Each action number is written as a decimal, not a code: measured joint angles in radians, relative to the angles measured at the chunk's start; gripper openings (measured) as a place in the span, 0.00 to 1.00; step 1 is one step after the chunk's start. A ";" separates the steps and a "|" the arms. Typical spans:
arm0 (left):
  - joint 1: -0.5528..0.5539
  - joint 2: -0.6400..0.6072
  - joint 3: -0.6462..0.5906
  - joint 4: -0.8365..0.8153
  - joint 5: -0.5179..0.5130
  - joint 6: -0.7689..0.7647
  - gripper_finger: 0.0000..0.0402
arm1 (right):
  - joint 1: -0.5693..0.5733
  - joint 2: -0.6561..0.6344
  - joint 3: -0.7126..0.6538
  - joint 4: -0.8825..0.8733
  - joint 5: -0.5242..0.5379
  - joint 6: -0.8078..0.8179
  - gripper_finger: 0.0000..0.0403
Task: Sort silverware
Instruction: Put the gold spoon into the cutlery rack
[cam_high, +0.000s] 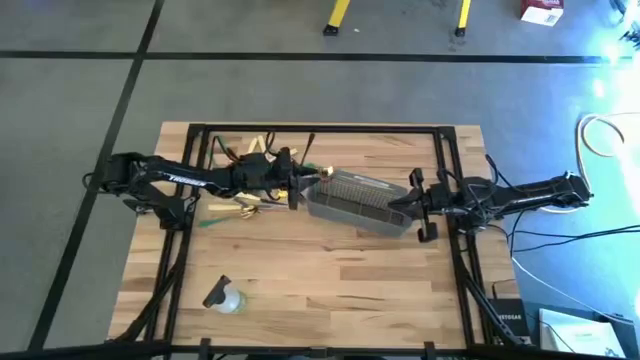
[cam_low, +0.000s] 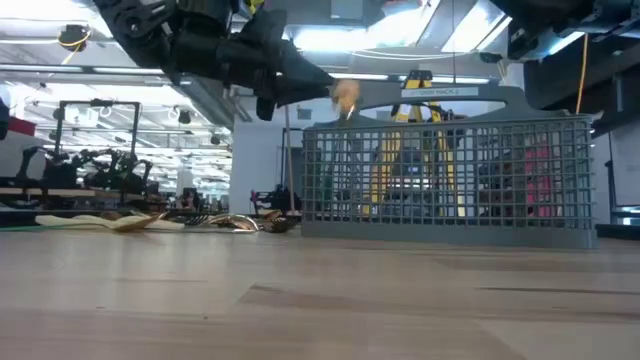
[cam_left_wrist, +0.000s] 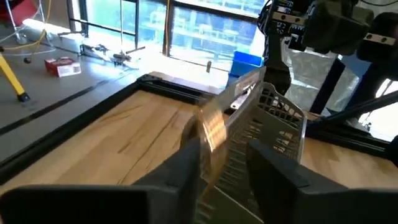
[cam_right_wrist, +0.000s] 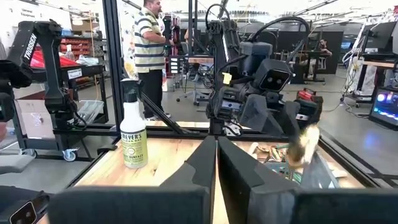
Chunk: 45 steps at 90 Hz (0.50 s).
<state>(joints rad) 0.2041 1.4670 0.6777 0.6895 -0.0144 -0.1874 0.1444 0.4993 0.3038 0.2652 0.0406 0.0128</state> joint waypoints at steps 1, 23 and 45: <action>0.001 0.000 0.000 0.000 0.000 0.000 0.32 | 0.000 0.000 0.000 -0.001 0.000 0.000 0.00; 0.014 0.000 0.000 -0.011 0.000 -0.014 0.41 | 0.000 0.000 0.000 -0.003 0.000 0.000 0.00; 0.018 0.000 0.000 -0.022 0.011 0.016 0.42 | 0.000 0.000 0.000 -0.005 -0.001 0.000 0.00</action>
<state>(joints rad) 0.2218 1.4670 0.6781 0.6676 -0.0029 -0.1711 0.1444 0.4993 0.3038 0.2600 0.0399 0.0128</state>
